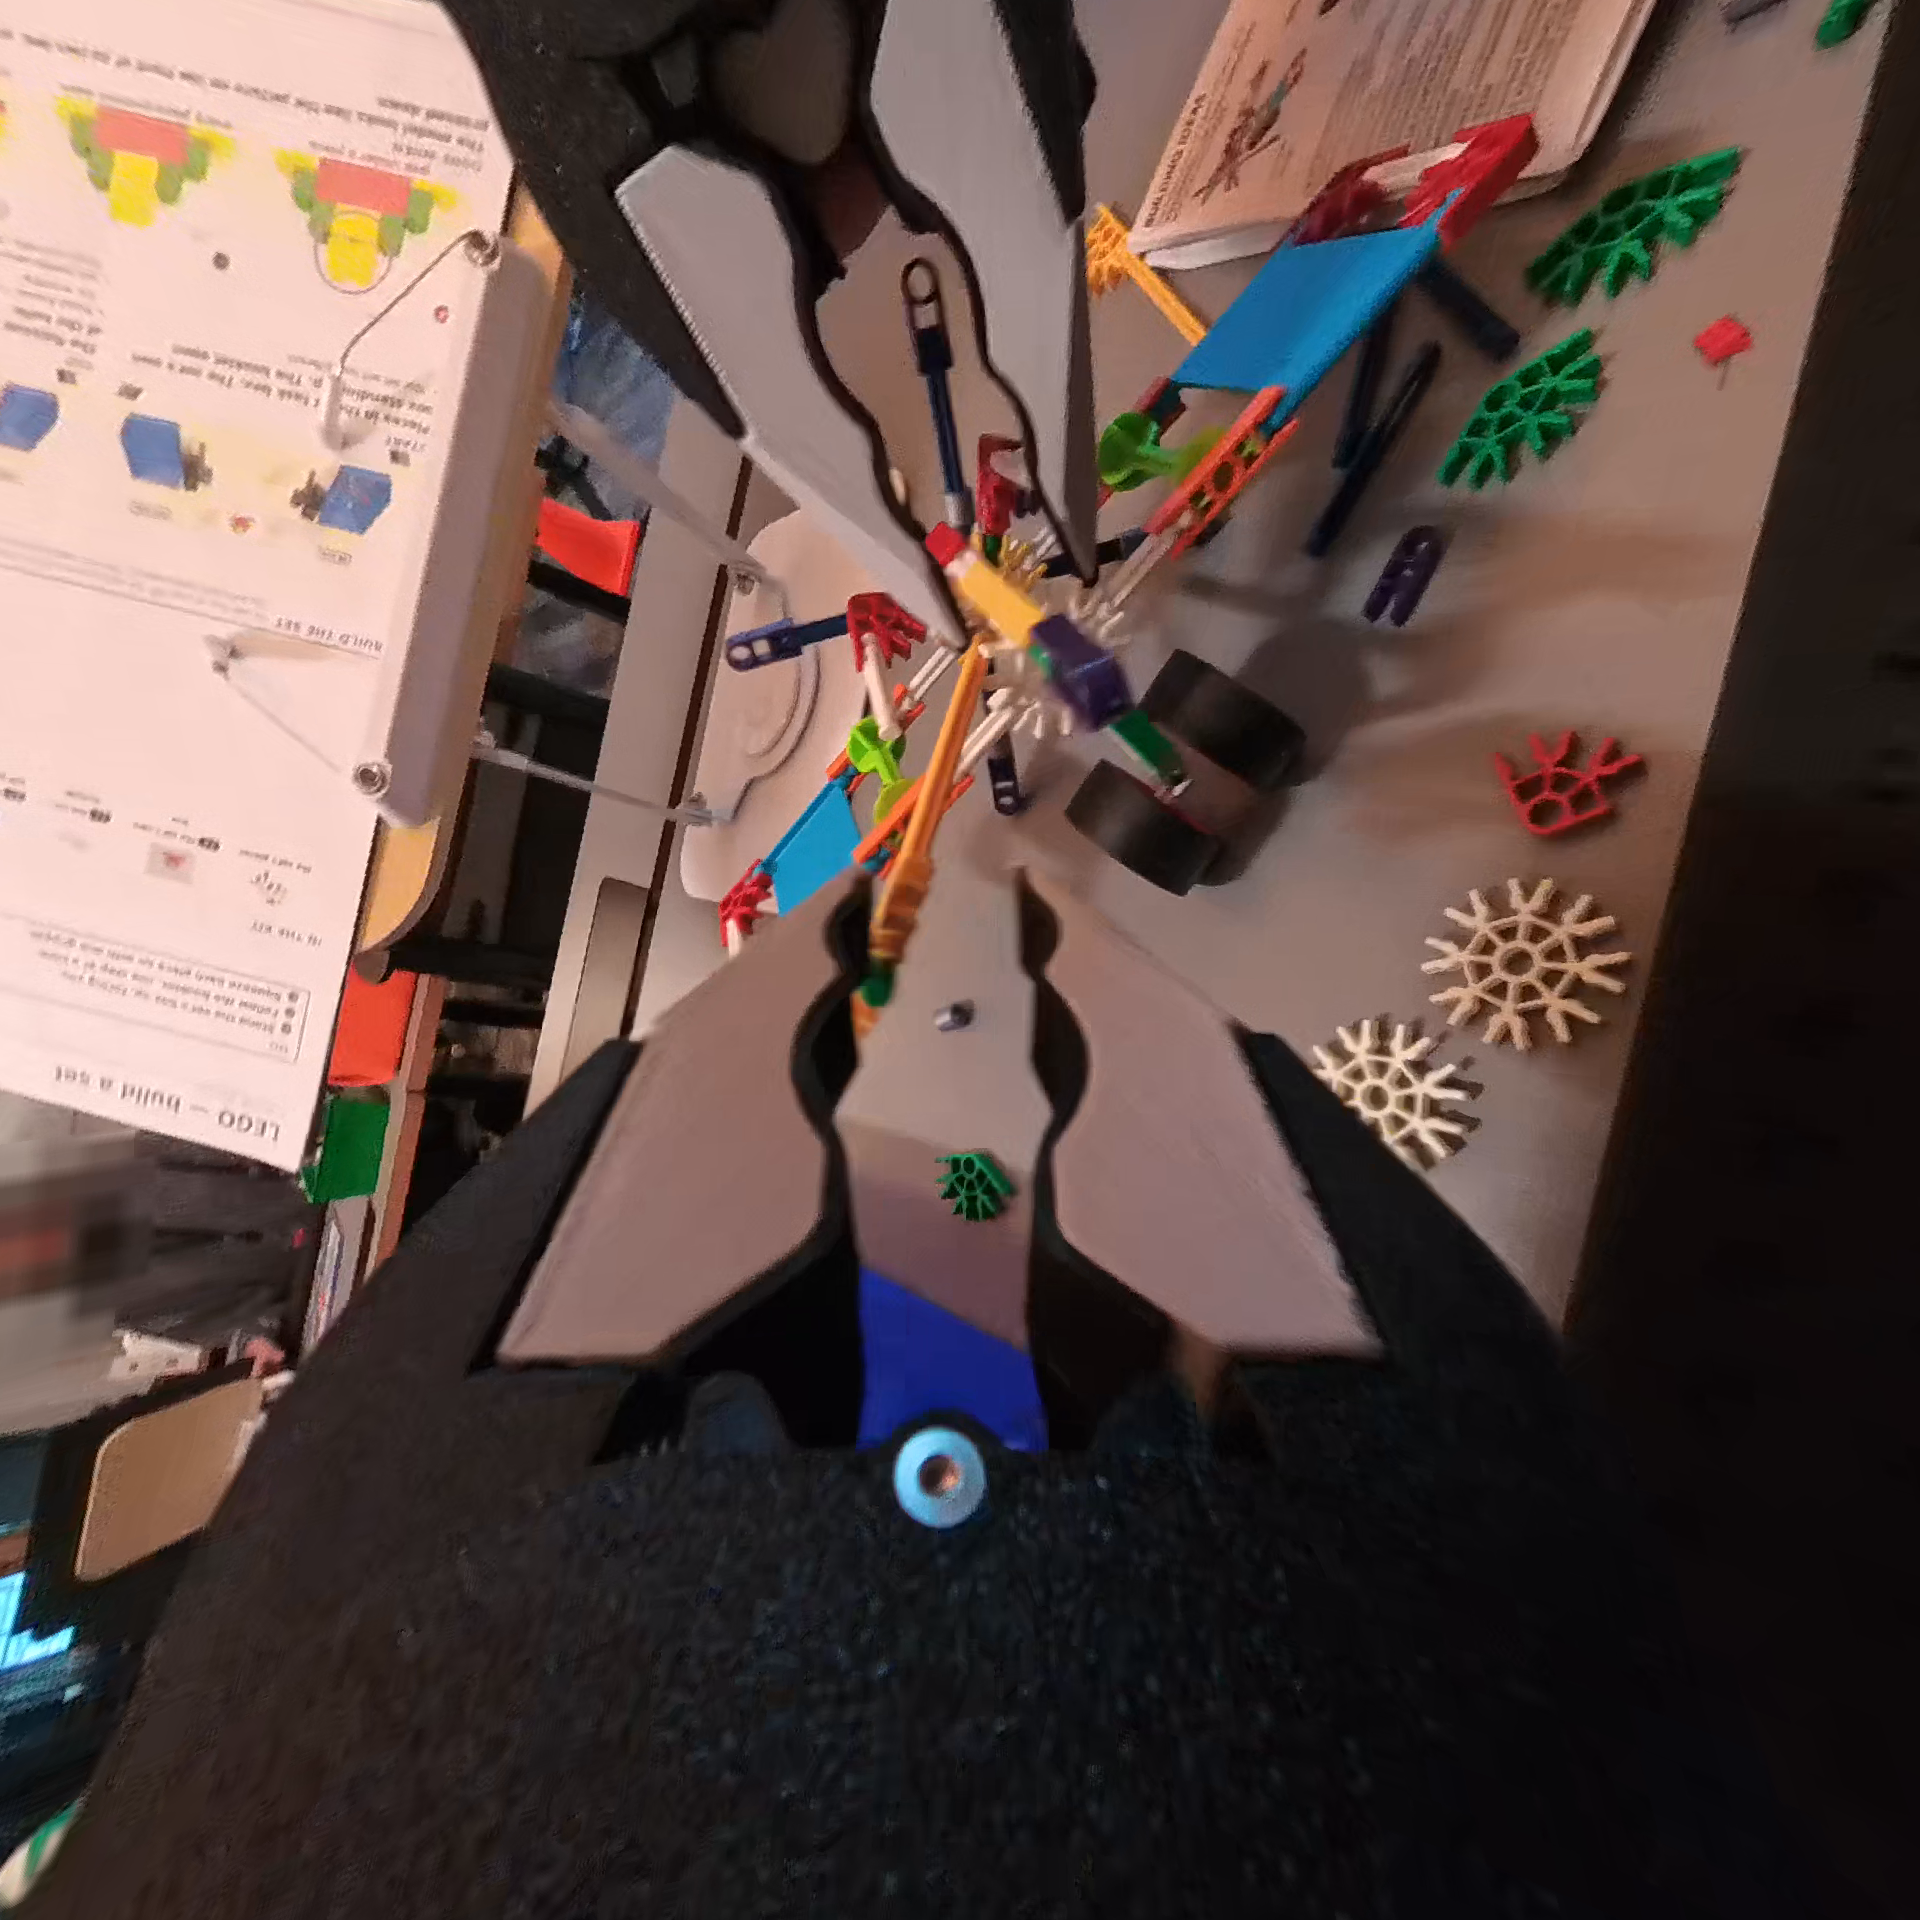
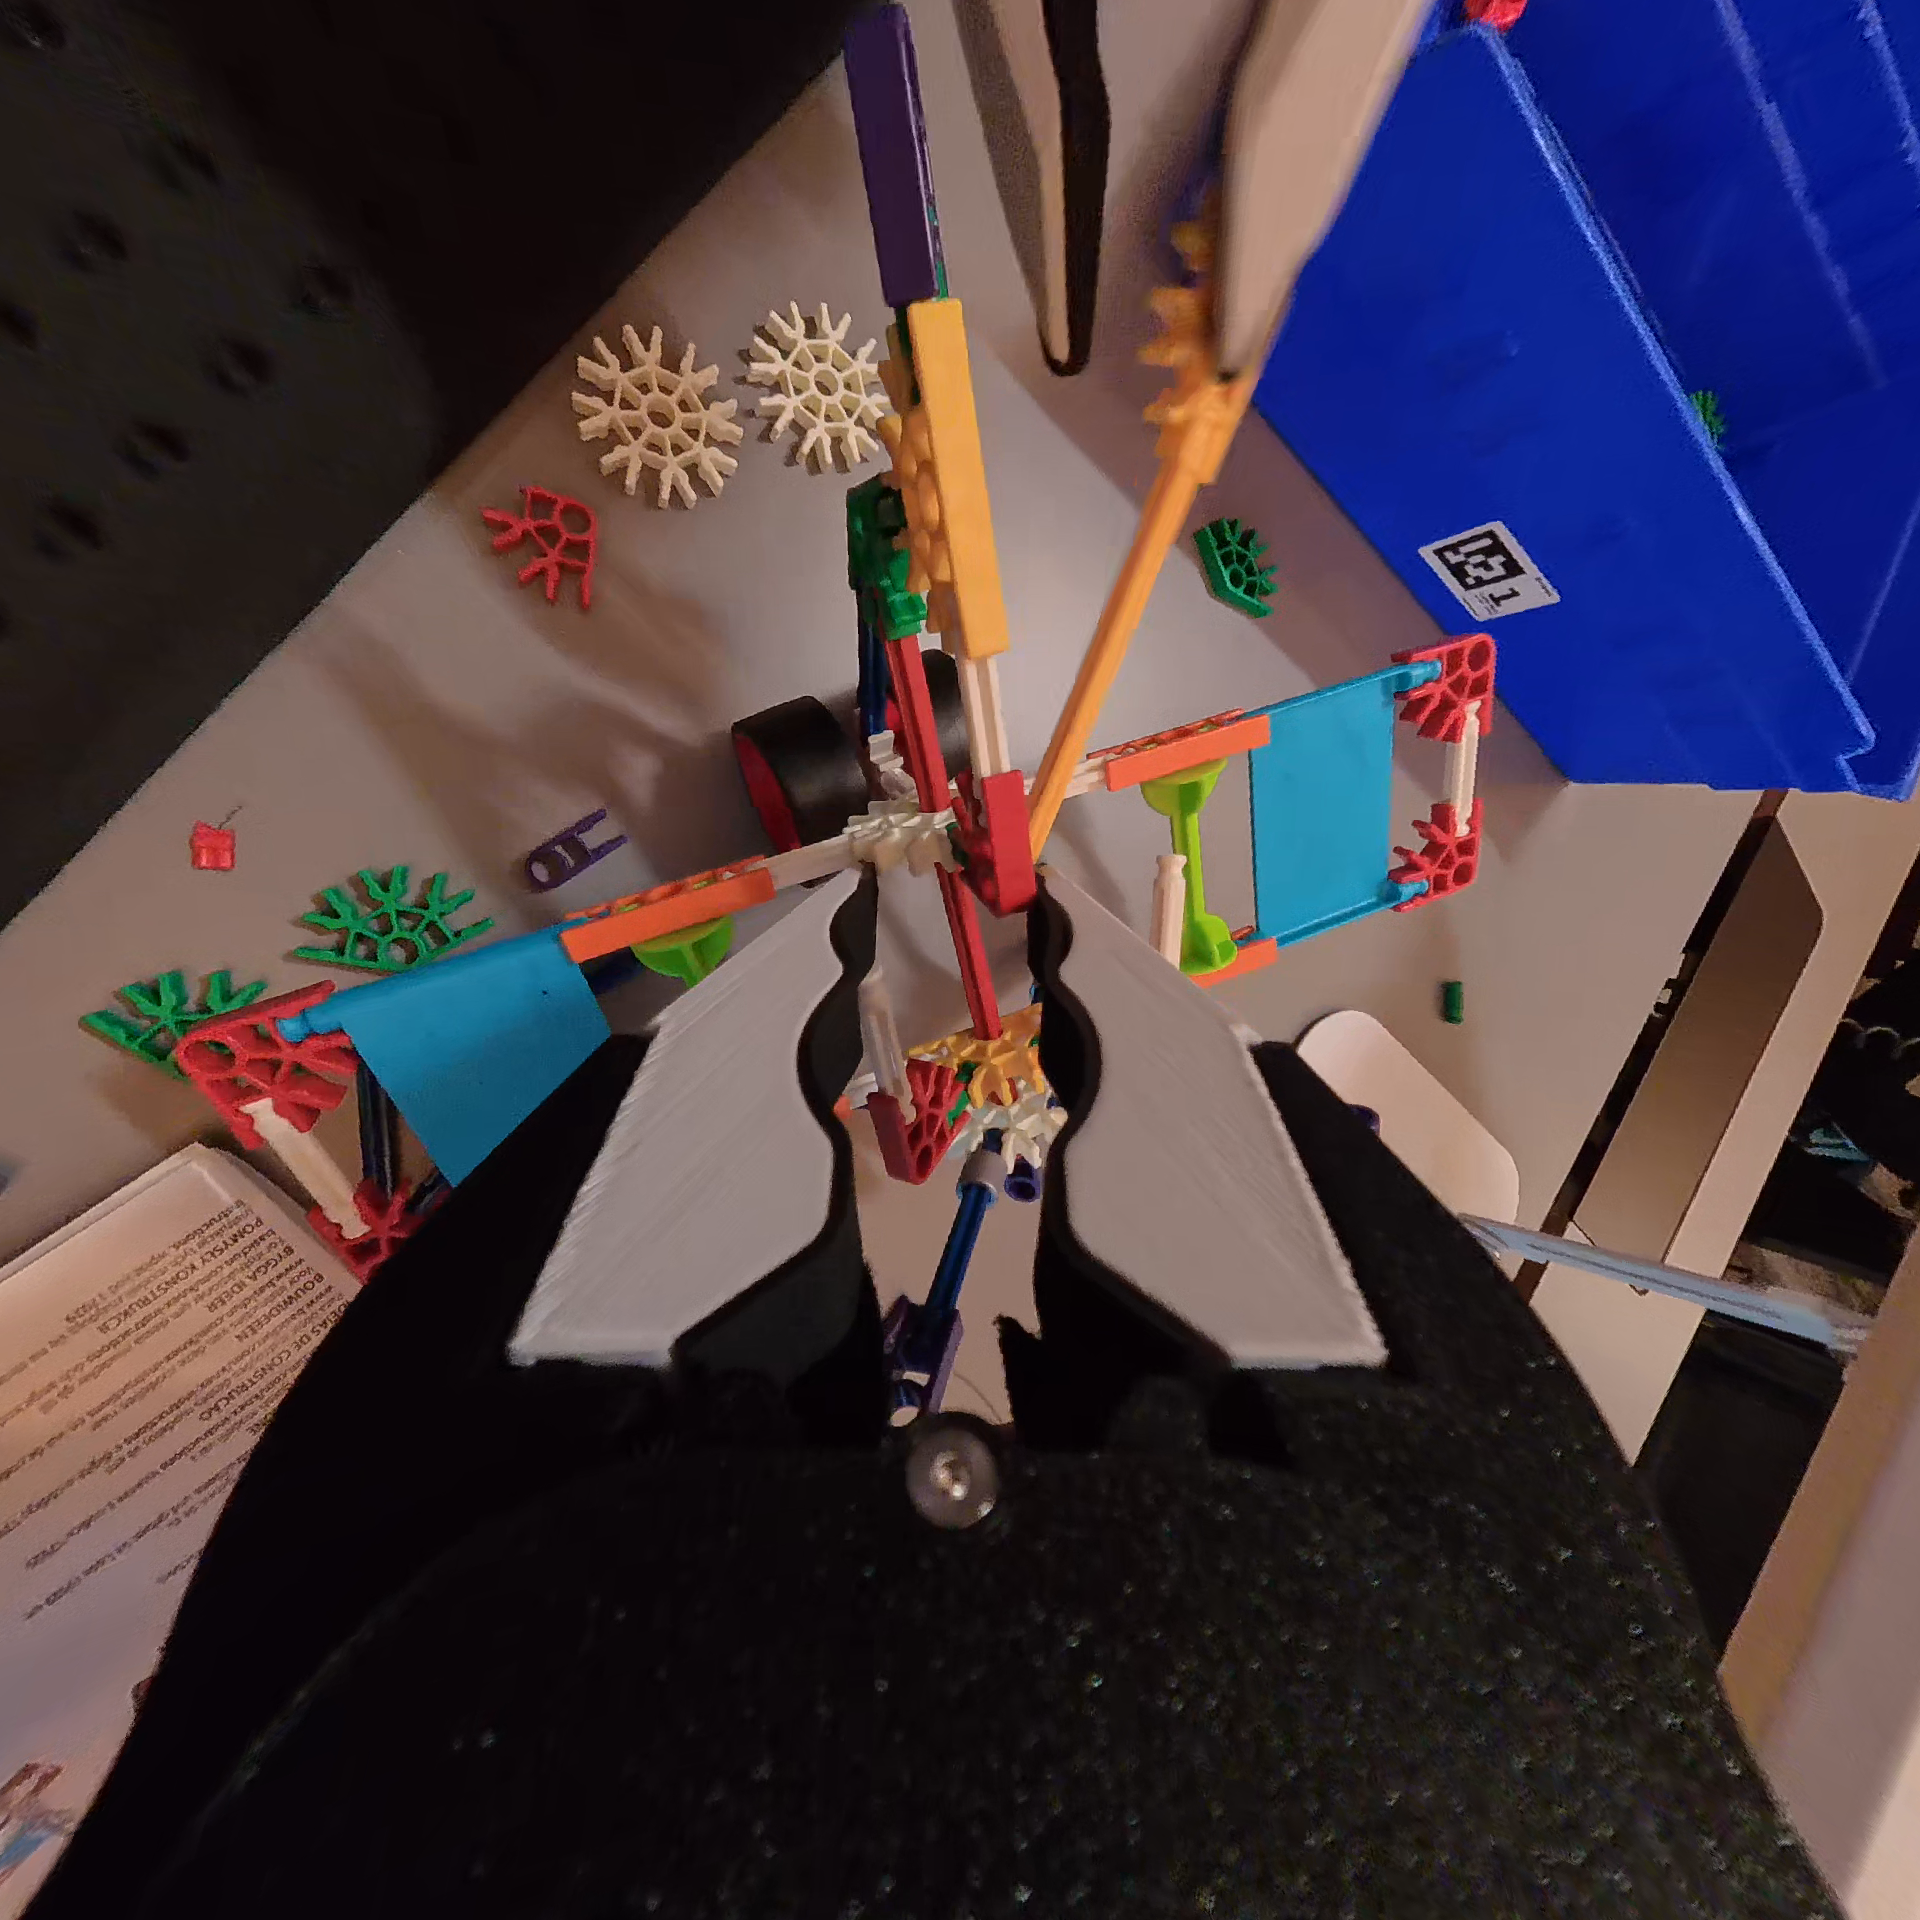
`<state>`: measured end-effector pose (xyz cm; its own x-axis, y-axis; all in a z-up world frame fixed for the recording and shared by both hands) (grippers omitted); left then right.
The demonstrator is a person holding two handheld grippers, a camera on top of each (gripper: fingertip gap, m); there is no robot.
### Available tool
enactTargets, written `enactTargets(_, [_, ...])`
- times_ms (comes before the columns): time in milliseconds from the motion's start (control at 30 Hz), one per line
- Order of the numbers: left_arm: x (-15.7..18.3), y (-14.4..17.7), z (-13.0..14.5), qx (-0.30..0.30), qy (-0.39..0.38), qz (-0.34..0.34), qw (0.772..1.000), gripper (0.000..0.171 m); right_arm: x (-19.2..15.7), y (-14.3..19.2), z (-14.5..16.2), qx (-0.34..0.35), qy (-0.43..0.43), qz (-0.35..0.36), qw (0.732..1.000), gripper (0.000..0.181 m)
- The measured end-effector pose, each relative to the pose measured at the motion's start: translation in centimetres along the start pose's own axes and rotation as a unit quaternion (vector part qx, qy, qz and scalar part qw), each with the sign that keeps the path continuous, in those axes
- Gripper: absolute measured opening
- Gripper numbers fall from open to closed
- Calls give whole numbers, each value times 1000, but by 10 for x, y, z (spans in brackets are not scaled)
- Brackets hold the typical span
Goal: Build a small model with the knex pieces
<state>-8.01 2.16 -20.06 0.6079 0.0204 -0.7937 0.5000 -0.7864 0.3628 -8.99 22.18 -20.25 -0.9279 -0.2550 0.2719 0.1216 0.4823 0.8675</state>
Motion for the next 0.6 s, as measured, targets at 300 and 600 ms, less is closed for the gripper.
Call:
enactTargets(300, [-9,-1,11,-10,0,-28,1000,32,-2,-2,-3,0,8,-7,1000,27])
enactTargets(600, [-18,-17,16,-32,-72,-49,996,42,-5,-3,-5,0,14,-18,1000,25])
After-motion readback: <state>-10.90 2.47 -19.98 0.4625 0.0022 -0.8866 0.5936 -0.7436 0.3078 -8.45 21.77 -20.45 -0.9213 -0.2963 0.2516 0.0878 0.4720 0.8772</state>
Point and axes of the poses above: each gripper's, where its closed fingertips meet, y back along the fingers, z out of its underside, x = y × z across the jaws, the point moved 10 cm from there along y, back along the fingers, and after that the axes turned 10 degrees about -z, right-handed, at the moved point
